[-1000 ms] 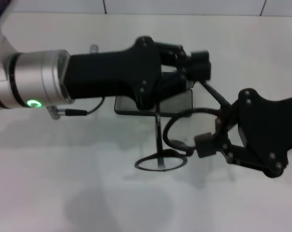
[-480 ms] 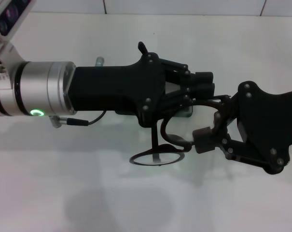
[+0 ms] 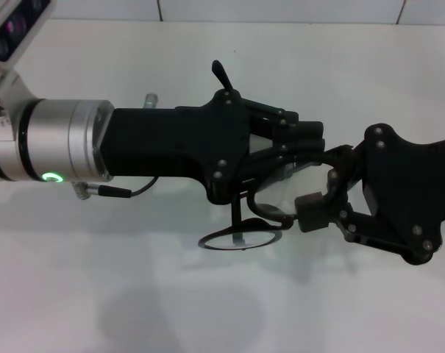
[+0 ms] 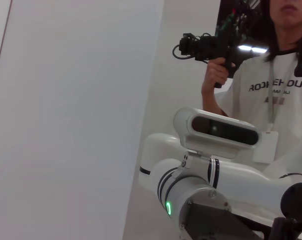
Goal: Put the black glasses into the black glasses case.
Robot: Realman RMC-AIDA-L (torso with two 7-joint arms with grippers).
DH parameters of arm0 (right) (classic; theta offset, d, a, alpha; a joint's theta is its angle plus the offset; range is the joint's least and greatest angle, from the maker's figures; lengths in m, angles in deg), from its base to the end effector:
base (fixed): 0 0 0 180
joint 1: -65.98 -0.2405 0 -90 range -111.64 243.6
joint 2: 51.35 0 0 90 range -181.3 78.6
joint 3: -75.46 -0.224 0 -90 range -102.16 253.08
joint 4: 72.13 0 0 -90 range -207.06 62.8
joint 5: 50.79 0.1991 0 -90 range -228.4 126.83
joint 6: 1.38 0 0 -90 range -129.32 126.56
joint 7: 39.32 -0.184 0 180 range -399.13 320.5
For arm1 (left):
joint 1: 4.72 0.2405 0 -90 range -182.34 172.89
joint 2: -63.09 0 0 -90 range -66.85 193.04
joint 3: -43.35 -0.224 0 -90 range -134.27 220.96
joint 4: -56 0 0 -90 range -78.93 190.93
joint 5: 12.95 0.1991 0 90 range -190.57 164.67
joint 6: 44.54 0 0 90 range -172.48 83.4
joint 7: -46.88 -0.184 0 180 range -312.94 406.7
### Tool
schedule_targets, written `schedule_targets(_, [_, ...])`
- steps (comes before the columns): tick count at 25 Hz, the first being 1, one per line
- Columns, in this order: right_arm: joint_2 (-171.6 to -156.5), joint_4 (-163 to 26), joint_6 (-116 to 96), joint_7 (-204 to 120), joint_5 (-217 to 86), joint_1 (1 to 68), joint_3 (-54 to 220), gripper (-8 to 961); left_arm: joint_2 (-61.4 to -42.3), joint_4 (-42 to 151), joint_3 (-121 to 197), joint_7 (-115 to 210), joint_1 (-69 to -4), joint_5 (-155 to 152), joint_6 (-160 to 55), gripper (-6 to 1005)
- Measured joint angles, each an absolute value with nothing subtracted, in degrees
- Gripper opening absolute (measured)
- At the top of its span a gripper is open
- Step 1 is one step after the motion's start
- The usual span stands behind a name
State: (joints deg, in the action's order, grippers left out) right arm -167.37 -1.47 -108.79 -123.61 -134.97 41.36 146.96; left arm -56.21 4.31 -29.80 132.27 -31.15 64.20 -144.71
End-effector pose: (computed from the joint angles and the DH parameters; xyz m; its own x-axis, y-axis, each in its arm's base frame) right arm 0.0810 0.2460 0.0203 0.7835 0.1571 -0.6012 0.2408 -0.9687 0.0606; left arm -0.0875 0.2671 -0.0122 0.6636 0.1693 0.7286 0.0667 -0.9836 0.1678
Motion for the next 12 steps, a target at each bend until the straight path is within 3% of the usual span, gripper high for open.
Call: schedule_targets(12, [-167.36,-1.47,-108.94,-123.51,-134.97,41.48,147.06,26,-56.22,4.02,-28.61,131.72,-30.36,64.25,-145.2,157])
